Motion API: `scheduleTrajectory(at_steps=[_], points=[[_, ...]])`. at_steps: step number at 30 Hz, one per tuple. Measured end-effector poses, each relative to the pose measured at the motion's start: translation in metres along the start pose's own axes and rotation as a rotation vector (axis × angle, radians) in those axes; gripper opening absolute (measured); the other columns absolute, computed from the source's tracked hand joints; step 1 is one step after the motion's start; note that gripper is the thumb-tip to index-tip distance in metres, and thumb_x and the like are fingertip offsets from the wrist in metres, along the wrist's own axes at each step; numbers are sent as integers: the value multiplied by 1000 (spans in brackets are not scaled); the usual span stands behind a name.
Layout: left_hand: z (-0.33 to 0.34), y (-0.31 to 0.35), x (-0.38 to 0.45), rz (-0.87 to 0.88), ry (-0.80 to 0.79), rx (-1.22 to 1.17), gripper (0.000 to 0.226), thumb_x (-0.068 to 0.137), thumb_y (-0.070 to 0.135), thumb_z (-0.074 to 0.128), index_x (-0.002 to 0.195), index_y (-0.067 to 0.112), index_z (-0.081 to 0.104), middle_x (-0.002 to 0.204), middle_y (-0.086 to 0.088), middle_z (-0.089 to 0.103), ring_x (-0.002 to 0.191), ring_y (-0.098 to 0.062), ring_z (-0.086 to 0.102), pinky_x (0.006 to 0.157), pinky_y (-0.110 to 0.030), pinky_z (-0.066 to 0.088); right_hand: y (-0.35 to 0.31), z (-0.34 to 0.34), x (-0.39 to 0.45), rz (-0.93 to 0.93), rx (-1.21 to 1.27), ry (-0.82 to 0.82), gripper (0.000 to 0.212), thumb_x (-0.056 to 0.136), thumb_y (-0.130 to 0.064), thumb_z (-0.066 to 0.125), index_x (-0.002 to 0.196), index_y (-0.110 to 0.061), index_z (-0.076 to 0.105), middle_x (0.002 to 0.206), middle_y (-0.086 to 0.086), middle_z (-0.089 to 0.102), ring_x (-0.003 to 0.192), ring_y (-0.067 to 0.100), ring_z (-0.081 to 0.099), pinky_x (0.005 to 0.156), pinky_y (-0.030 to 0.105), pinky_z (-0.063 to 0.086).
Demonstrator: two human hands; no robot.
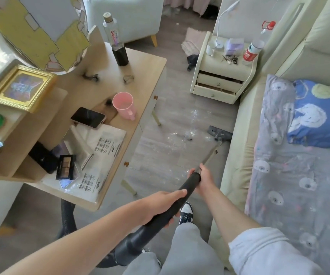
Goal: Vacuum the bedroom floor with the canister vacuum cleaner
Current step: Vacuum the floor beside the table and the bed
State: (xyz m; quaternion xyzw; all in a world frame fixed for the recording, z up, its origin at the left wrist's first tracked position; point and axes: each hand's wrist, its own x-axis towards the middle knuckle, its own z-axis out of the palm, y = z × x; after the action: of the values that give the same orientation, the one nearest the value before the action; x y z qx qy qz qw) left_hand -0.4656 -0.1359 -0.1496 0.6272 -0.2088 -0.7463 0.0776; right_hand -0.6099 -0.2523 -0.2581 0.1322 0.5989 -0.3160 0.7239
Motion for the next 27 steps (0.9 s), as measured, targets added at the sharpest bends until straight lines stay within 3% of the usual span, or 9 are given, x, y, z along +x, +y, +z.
scheduleTrajectory(at_steps=[5, 9, 13, 22, 27], points=[[-3, 40, 6, 118, 127, 120, 54, 99, 57, 51, 109, 5, 64, 65, 0, 67, 45, -18, 58, 46, -23, 49, -33, 29, 1, -53, -215, 13, 26, 102, -33, 46, 113, -11, 35, 81, 14, 53, 59, 21, 56, 42, 25, 52], [17, 74, 27, 171, 170, 111, 50, 99, 55, 51, 103, 6, 62, 68, -4, 66, 42, -20, 56, 43, -23, 48, -83, 37, 6, 51, -450, 94, 39, 99, -43, 50, 112, -7, 45, 82, 19, 63, 67, 27, 63, 69, 38, 54], [45, 107, 61, 174, 163, 77, 52, 98, 57, 52, 106, 6, 63, 71, -4, 67, 42, -18, 57, 47, -24, 50, -124, 40, 19, -25, -510, 158, 29, 98, -37, 53, 108, -12, 41, 78, 11, 57, 58, 19, 57, 55, 32, 49], [49, 152, 105, 164, 214, 3, 57, 95, 61, 55, 111, 7, 66, 71, -1, 71, 38, -14, 59, 42, -21, 49, -175, 60, 59, -85, -527, 98, 28, 99, -38, 51, 100, -12, 40, 76, 7, 49, 54, 15, 52, 51, 27, 48], [41, 144, 102, 129, 259, -124, 45, 94, 60, 58, 93, 15, 63, 68, -1, 70, 40, -16, 59, 42, -21, 49, -158, 82, 68, -75, -573, -5, 25, 101, -31, 48, 88, -11, 42, 62, 5, 45, 50, 14, 46, 43, 24, 43]])
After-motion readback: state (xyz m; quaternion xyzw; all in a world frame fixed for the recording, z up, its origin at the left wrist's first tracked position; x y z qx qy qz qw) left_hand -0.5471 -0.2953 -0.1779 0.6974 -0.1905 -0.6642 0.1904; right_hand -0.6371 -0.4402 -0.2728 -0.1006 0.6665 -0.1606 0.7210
